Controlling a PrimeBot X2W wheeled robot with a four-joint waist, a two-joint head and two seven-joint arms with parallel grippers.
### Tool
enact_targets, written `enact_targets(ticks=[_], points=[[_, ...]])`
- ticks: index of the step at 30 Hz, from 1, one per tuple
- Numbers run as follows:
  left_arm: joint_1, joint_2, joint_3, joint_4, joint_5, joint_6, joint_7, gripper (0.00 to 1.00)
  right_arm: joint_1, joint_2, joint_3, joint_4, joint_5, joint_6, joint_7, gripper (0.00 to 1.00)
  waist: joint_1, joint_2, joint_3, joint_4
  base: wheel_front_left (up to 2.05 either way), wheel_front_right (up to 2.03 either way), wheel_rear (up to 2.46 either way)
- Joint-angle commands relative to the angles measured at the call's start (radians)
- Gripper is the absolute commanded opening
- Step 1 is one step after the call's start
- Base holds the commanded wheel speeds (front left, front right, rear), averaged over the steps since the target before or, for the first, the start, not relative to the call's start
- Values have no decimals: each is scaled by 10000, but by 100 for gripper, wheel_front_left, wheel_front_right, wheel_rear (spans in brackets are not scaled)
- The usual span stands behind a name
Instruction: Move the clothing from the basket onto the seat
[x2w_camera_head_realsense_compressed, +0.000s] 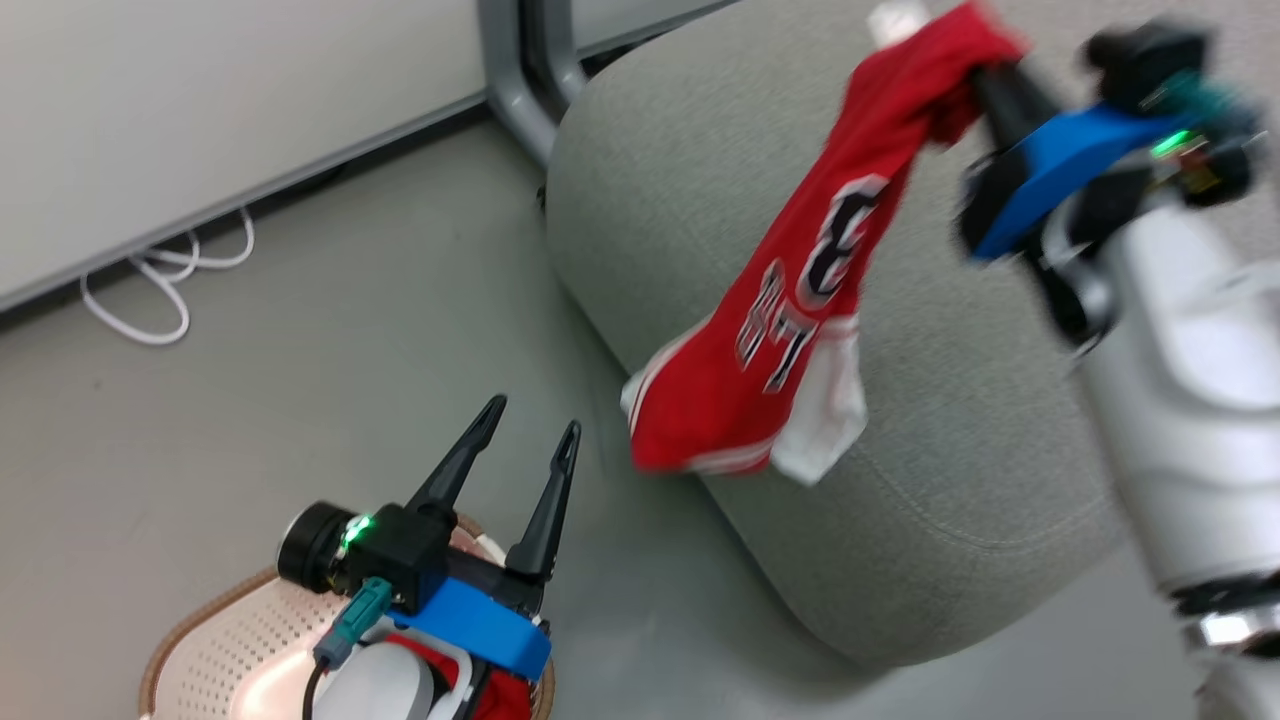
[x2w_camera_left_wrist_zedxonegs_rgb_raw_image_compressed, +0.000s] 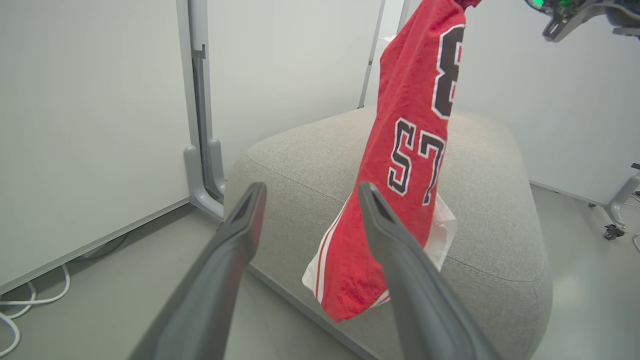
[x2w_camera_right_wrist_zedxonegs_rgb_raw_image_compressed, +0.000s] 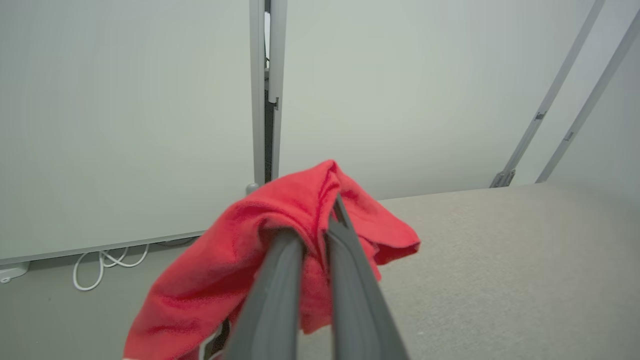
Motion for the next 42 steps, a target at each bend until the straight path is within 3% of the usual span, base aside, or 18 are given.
enact_targets(ticks=[1,9,16,25,38,39,41,42], points=[[-253,38,-71,-69,22,-71,-25,100,-236,-221,-207,62,-77,1,53,0,-1,0,637,589,0,0,0],[-1388,320,-396,-532,135,-47,-3,100,-2394,-2349,-3284,-206,-1123,1,145,0,-1,0,2291,1819,0,0,0],[-2223,582,-253,-1139,267,-31,5,100,-2291,-3211,-5598,-457,-1919,1,283,0,-1,0,3766,2550,0,0,0],[-3072,639,-378,-1550,493,-27,14,100,-1219,-2798,-7639,316,-2762,1,-75,0,-1,0,4957,3236,0,0,0],[-2910,647,-372,-1301,427,21,-18,100,-1442,-1511,-9012,401,-4651,1,-174,0,-1,0,4822,3245,0,0,0],[-2912,643,-370,-1283,423,20,-20,100,-1480,-1451,-9042,400,-4790,1,-149,7,-1,0,4801,3224,0,0,0],[-2922,607,-403,-1229,398,8,-23,100,-1534,-1413,-9094,463,-4974,1,-143,57,-1,0,4726,3195,0,0,0],[-2912,580,-431,-1182,385,7,-25,100,-1559,-1389,-9110,514,-5060,1,-157,97,-1,0,4659,3189,0,0,0]])
